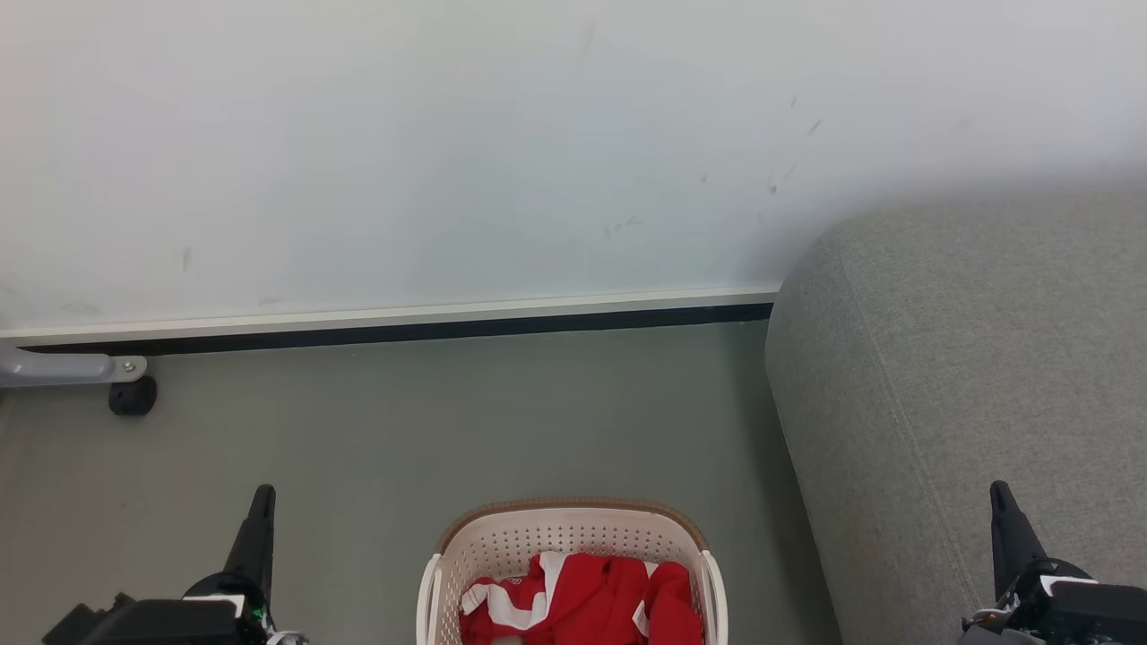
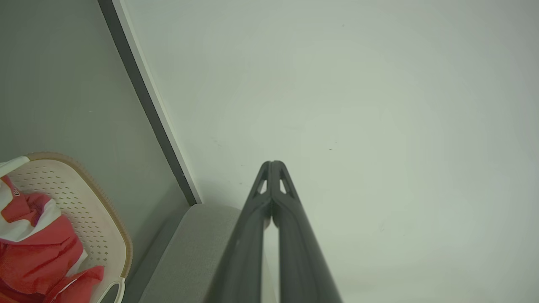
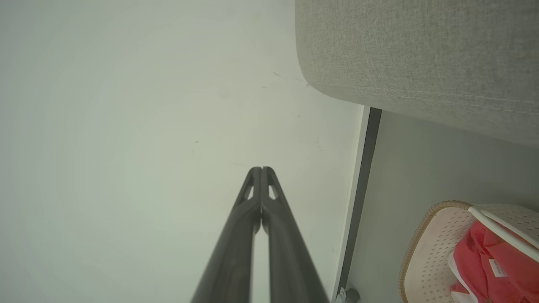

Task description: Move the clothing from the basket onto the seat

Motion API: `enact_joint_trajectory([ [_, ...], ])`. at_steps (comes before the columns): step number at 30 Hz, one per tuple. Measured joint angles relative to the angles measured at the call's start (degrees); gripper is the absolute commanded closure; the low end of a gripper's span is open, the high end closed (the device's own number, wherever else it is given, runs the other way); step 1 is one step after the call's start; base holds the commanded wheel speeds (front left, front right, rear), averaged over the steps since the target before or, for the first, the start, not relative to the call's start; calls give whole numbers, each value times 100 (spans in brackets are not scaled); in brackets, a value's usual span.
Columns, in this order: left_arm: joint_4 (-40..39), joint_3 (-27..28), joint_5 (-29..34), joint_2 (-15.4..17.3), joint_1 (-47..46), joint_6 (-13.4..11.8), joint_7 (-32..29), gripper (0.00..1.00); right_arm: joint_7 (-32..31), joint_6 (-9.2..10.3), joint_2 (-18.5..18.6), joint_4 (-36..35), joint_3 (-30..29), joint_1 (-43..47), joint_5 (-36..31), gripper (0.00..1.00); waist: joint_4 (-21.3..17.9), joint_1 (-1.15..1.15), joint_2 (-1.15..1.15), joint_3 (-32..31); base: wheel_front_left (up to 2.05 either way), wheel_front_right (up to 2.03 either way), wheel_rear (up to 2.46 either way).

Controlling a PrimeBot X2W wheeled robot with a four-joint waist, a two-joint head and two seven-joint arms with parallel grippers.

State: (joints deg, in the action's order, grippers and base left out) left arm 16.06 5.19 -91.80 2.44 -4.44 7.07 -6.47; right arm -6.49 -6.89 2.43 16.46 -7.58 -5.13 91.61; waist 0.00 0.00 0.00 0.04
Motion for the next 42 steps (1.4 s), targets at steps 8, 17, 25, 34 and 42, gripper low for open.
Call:
enact_joint_trajectory([
  [8, -1, 0, 0, 0, 0, 0, 0, 100, 0, 0, 0, 0, 0, 0, 0, 100, 0, 0, 0, 0, 0, 0, 0],
  [17, 133, -12, 1, -29, 94, -3, 1, 0, 1, 10, -36, 141, 15, 81, -1, 0, 0, 0, 0, 0, 0, 0, 0],
  [25, 311, -107, 4, -76, 317, -9, 86, 0, 94, 26, -108, 333, 148, 295, -1, 0, 1, 0, 0, 1, 0, 0, 0],
  [34, 249, -237, 192, -76, 316, -9, 271, 0, 263, 27, -107, 279, 282, 293, -99, 0, 4, 0, 0, 0, 0, 0, 0],
  [42, 142, -265, 597, -74, 302, -102, 408, 0, 408, 144, -105, 197, 374, 271, -469, 0, 5, 0, 0, -4, 0, 0, 0],
])
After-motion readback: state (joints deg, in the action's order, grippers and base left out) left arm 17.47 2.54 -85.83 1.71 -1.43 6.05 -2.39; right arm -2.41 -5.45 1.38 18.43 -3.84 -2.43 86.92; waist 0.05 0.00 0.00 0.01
